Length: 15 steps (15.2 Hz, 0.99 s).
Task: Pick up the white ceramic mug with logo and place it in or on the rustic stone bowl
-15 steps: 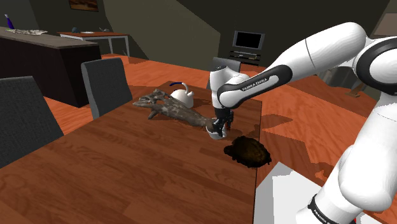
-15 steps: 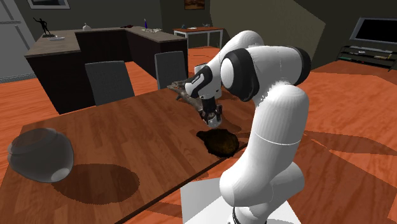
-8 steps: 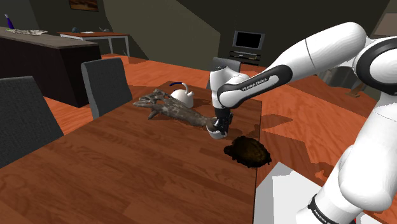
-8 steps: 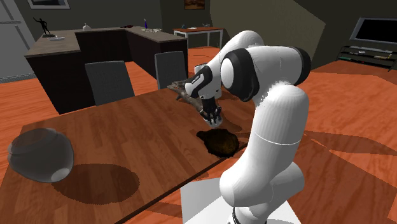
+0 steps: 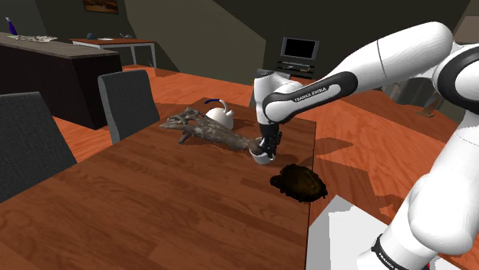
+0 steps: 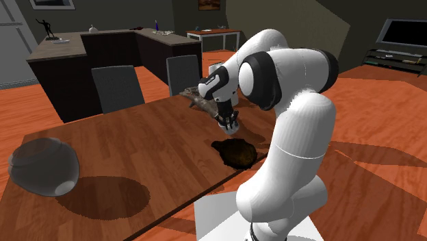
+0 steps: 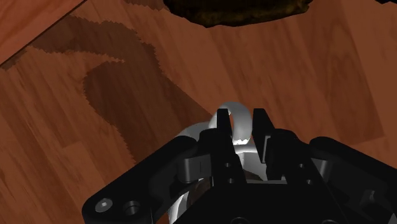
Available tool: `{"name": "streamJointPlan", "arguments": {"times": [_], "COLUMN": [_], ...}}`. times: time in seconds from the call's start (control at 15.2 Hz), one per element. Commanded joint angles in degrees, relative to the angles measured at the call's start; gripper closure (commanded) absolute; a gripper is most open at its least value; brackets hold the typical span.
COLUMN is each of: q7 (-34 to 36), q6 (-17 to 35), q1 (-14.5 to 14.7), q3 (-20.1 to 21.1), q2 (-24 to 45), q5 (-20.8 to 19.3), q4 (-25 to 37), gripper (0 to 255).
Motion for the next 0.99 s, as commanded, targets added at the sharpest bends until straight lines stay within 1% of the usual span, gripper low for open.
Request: {"name": "streamJointPlan", "arguments": {"times": [0.0, 0.92], "q7": [-0.3, -2.2], "q6": [-1.3, -11.6], "q1": [0.0, 0.1], "q3": [0.0, 0.1], "q2": [-0.7, -4.2], "q5": [0.2, 1.1], "q4": [0.6, 7.6], "gripper": [255, 255]}}
